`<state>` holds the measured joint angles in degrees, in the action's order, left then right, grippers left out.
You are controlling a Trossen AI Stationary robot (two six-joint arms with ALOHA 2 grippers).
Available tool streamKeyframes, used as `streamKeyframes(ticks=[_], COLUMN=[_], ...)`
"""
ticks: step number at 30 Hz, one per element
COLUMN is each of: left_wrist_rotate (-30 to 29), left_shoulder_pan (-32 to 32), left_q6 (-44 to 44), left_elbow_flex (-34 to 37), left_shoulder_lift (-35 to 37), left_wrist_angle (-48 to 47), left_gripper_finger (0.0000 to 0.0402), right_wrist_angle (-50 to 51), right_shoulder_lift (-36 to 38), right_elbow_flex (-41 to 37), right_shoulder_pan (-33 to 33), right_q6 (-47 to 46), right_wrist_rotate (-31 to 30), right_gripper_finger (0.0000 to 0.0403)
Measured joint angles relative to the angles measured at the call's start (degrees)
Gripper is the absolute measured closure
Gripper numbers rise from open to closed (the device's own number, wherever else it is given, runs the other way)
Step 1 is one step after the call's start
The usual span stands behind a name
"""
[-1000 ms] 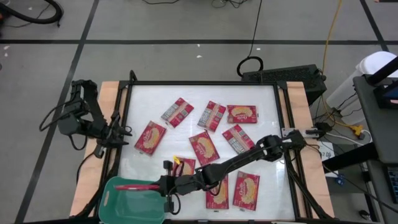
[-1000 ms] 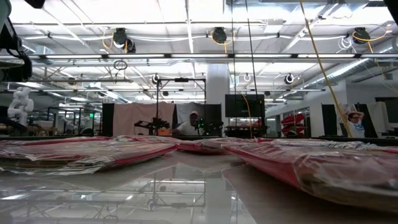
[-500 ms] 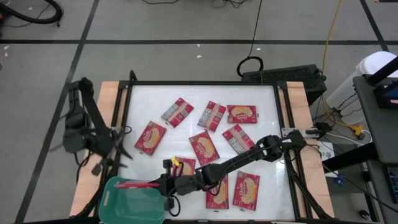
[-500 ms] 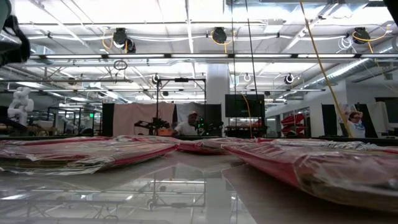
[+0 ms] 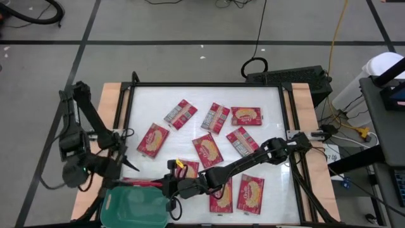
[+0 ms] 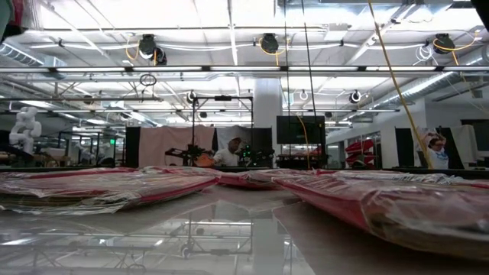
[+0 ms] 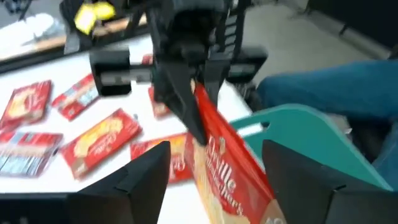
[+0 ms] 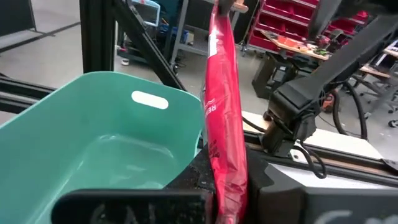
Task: Sort popcorn bags into baskets
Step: Put the red popcorn bag into the green bin
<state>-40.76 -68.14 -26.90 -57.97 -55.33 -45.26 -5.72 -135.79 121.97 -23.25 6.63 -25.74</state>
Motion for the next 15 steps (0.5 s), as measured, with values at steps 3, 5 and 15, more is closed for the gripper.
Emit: streamKeyframes(ticks=[3,5,15], left_wrist_rotate=[1.0,2.0,12.8], left_shoulder_pan=[0.0,0.3,5.1], left_q6=[-3.2,-5.3,-26.1], left_elbow_flex=[-2.7,-5.0,-17.9], left_shoulder_lift=[-3.2,-5.3,-18.9], left_wrist_angle=[-3.3,-5.3,-26.2], left_gripper_finger=[0.0124,0.0123,0.0233], right_wrist_angle=[0.1,0.1,0.0], right_shoulder_lift=[0.0,0.0,0.1], right_elbow_flex=[0.0,0.0,0.0], right_shoulder_pan=[0.5,1.0,1.1], right_q6=[-2.3,-3.9,-6.5], right_wrist_rotate=[0.1,0.0,0.5], right_gripper_finger=[0.0390,0.0390,0.0390])
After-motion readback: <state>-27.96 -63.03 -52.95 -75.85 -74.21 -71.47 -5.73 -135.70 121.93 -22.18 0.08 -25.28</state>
